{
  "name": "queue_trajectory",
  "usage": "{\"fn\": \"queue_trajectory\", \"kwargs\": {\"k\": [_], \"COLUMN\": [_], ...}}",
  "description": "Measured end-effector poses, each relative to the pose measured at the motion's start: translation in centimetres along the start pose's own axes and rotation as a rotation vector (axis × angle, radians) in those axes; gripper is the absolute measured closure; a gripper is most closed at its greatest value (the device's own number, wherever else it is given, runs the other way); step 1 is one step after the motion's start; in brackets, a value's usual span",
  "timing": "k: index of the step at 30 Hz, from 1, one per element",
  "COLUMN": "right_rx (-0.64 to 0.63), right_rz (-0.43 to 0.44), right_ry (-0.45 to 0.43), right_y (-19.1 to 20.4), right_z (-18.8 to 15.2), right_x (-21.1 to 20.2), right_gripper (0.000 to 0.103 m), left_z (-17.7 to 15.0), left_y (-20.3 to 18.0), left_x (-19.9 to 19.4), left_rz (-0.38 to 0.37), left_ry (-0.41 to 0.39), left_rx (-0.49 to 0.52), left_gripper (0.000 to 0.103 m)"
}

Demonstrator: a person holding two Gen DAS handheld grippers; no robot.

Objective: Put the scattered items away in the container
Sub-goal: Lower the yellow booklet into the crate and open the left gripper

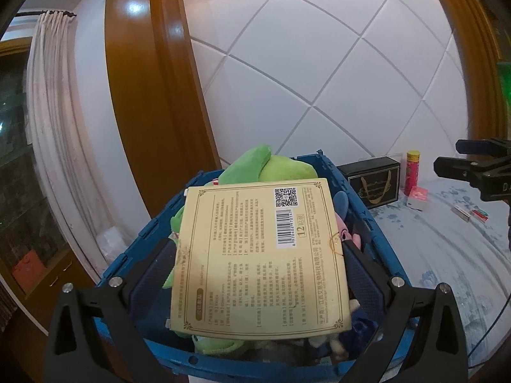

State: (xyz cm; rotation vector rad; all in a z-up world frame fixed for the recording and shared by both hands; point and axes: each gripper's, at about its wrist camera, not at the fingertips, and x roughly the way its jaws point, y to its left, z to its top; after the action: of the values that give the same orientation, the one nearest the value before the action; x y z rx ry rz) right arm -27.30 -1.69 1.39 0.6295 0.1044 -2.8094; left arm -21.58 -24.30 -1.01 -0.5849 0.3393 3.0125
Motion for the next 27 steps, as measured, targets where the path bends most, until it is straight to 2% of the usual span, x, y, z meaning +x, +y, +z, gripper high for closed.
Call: {"fn": "queue_trajectory", "kwargs": {"k": [2,6,8,11,13,18,22,27], "right_rx": [-0.003,0.003,0.017,0.014,0.033,0.057,0.046,0.039], "right_rz": [0.003,-0.001,-0.002,-0.02,-0.024,-0.021,-0.019,-0.019], "right_ry": [0.003,0.005,0.007,-0.001,-0.001,0.01,-0.004,-0.01], "right_y": [0.1,-0.4,-0.8,-1.4,-2.1,-2.7,-2.2,-1.7], "right_z": [-0.2,-0.3,-0.3,-0.5,-0.6,-0.7,-0.5,-0.4], "right_x": [-0.1,-0.3,-0.4,-1.1,-1.3,-1.6,-2.2,-2.7], "right_gripper": [0.001,0.001,0.001,0.001,0.001,0.001,0.001,0.001], "left_z": [-0.2,1.3,2.1,2.2,1.9,0.7,1.6,3.2], "left_y": [-0.7,-1.5,-1.5,-2.0,-2.7,-4.7,-2.8,-0.6], "left_x": [0.0,2.3,3.8,4.1,4.4,4.6,4.3,2.2], "left_rz": [-0.018,0.084,0.092,0.066,0.009,-0.077,-0.055,-0.001], "left_ry": [0.028,0.064,0.114,0.11,0.114,0.15,0.113,0.022], "left_rx": [0.034,0.1,0.103,0.123,0.135,0.244,0.175,0.073], "left_gripper": [0.0,0.0,0.0,0.0,0.0,0.0,0.0,0.0]}}
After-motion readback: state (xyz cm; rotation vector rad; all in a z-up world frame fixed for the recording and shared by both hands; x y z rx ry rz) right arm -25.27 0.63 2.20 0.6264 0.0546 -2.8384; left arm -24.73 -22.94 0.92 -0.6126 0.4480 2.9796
